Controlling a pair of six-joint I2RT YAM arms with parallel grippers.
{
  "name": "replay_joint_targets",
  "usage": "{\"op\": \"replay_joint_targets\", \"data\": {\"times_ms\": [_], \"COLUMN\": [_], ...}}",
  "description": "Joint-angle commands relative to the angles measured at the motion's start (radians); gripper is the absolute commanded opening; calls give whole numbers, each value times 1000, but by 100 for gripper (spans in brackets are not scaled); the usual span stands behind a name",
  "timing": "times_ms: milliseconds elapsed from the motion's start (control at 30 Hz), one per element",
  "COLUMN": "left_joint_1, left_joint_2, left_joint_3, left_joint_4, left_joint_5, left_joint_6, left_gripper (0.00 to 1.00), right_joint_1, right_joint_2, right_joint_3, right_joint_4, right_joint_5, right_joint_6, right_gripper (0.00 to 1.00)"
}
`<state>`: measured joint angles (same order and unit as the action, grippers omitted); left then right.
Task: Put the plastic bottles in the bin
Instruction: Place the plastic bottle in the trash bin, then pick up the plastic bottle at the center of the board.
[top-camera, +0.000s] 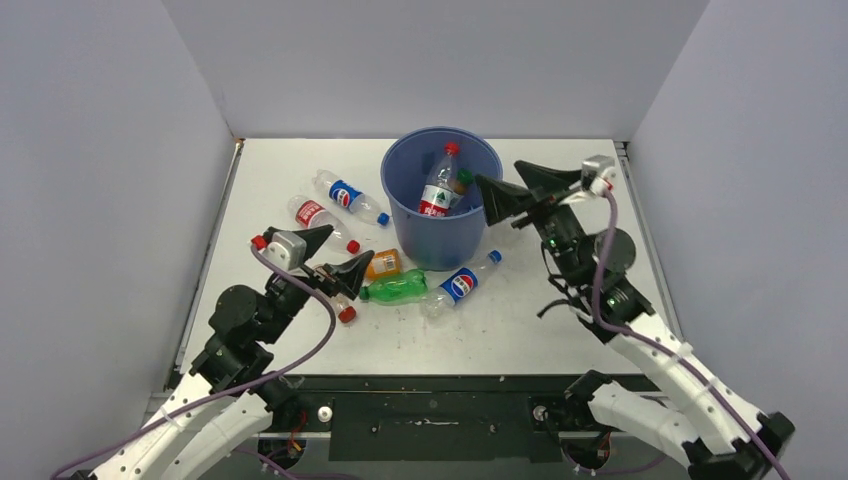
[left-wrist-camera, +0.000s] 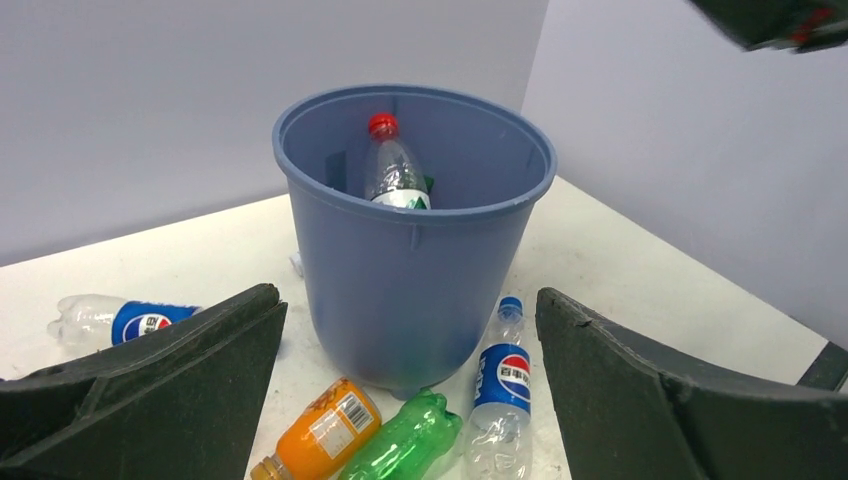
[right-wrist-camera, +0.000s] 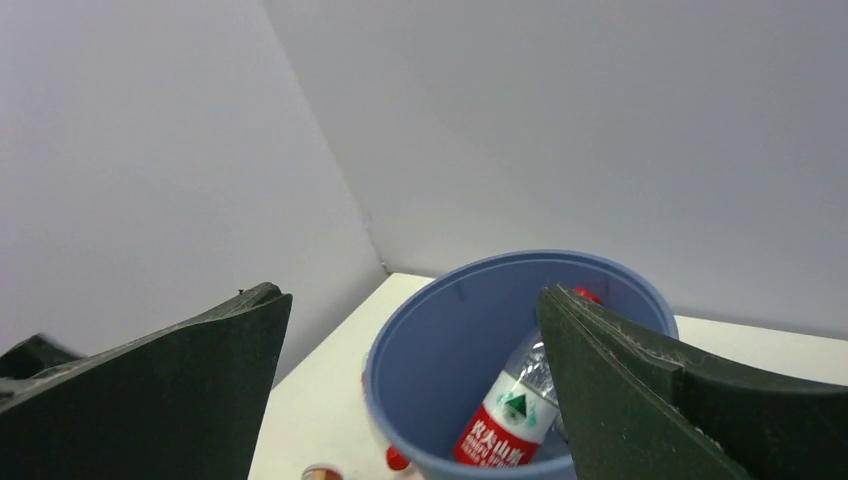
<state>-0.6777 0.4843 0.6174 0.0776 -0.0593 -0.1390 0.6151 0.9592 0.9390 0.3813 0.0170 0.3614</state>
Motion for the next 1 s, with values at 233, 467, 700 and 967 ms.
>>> {"op": "replay_joint_targets", "data": {"times_ms": [233, 467, 700, 967], "left_joint_1": [-61, -64, -66, -103], "left_joint_2": [115, 124, 143, 126], "left_joint_3": [77, 76, 88, 94], "left_joint_4": [-122, -137, -154, -168], "left_joint_5": [-131, -177, -174, -190], "left_joint_6": [45, 40, 39, 44], "left_gripper": [96, 96, 96, 96], "right_joint_1": [17, -6, -94, -341], "right_joint_2": [-464, -421, -161, 209], "right_joint_3": [-373, -445, -359, -262], "right_joint_4": [-443, -512, -294, -127], "right_joint_5": [276, 447, 479, 270], "right_joint_6": [180, 241, 204, 257], "right_gripper": [100, 100, 99, 87]}}
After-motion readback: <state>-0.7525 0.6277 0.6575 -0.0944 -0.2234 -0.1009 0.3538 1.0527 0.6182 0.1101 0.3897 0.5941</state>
